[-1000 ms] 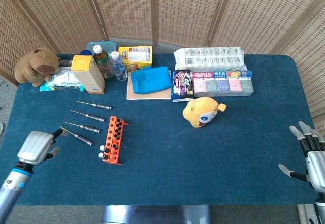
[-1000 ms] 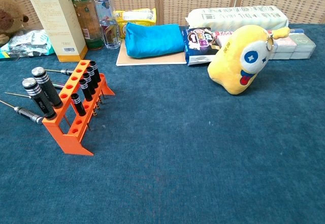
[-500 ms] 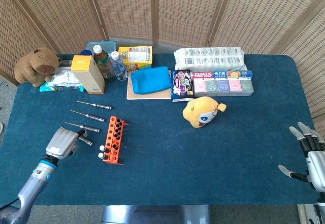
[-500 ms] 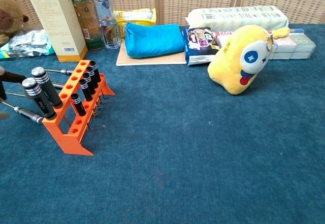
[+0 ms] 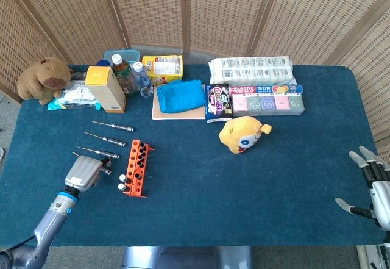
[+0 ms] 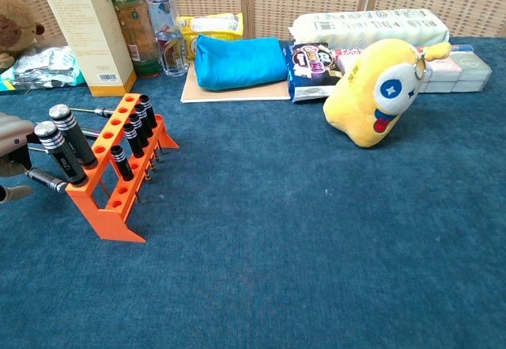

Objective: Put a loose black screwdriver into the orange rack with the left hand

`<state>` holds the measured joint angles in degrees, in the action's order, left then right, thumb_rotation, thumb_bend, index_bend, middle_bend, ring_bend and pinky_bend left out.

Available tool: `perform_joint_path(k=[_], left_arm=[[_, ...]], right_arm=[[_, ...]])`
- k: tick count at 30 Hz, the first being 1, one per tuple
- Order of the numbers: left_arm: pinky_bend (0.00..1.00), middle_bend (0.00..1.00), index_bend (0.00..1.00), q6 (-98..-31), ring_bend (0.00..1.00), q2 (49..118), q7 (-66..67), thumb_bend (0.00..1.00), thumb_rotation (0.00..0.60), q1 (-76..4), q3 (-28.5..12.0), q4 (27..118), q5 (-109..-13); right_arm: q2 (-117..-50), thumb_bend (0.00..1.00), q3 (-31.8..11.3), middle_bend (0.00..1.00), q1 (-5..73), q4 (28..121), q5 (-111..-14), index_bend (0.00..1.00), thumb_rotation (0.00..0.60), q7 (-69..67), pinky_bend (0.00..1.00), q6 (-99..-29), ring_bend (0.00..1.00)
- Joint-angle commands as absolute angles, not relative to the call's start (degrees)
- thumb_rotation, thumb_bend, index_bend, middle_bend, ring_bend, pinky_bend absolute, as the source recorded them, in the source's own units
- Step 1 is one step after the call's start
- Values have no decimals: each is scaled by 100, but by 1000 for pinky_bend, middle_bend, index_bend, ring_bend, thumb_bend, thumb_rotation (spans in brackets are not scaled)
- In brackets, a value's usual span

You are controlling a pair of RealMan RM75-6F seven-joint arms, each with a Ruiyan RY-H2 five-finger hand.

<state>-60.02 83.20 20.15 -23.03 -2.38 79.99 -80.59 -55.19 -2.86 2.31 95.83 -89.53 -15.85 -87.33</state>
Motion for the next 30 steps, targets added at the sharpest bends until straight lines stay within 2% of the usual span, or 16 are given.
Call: perform_joint_path(k=[1,30], left_arm=[[1000,1000,393,-5996,1000,8352,2094,316,600,-2326,-243,7992,-8007],[1000,1000,428,-6024,1000,8680,2805,329,600,-2458,-236,7828,-7548]], right_arm=[[-5509,0,-284,0,231,9581,-8956,104,600,-1613,0,-8735,0],[-5436,0,-278,0,240,9563,-8974,107,600,-1843,0,-8741,0]])
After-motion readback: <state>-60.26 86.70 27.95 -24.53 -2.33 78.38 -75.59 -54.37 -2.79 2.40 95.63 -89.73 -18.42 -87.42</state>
